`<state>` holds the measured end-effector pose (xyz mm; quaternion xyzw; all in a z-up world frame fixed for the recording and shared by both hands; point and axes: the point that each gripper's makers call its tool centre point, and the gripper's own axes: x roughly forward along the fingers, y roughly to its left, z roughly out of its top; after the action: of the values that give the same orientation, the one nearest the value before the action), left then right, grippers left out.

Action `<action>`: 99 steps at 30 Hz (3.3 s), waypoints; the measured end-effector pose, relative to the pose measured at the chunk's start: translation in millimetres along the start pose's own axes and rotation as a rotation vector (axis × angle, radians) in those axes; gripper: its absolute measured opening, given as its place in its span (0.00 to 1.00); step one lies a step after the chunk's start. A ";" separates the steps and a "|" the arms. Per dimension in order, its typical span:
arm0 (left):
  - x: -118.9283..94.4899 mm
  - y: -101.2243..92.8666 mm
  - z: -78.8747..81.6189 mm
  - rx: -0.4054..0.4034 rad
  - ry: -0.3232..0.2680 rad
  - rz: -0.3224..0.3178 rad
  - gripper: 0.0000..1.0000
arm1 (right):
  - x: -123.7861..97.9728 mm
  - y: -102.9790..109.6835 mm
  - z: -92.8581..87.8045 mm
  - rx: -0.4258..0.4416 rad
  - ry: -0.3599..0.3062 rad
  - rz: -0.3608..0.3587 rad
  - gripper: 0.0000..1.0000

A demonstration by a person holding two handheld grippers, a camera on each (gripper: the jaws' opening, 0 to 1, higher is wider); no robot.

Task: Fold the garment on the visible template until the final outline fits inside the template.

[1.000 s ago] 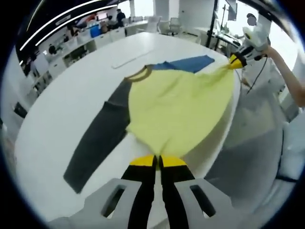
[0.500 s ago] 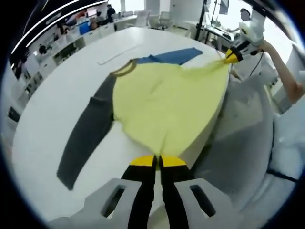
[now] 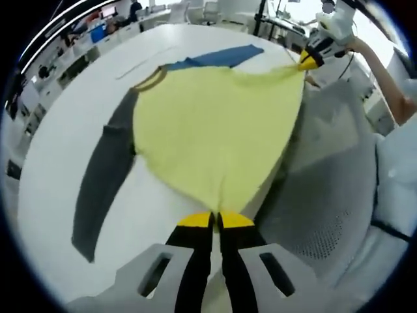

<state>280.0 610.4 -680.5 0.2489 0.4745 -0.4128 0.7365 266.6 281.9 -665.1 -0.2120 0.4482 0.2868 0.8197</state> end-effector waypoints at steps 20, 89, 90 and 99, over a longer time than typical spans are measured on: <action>40.3 -22.5 -32.8 0.194 0.229 0.012 0.00 | 31.2 5.5 -24.2 -0.021 0.052 0.017 0.03; -34.1 39.6 -48.1 0.922 0.667 0.416 0.23 | 56.0 -5.4 -36.8 -0.111 0.127 -0.026 0.10; -36.0 39.5 -45.8 0.919 0.662 0.421 0.22 | 56.5 -6.8 -36.0 -0.112 0.126 -0.027 0.10; -33.9 35.9 -37.3 0.937 0.647 0.419 0.24 | 58.1 -24.1 -29.4 -0.069 0.068 -0.044 0.13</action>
<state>284.8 670.5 -666.6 0.7476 0.3830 -0.3274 0.4328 289.6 262.5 -727.6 -0.2595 0.4608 0.2766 0.8024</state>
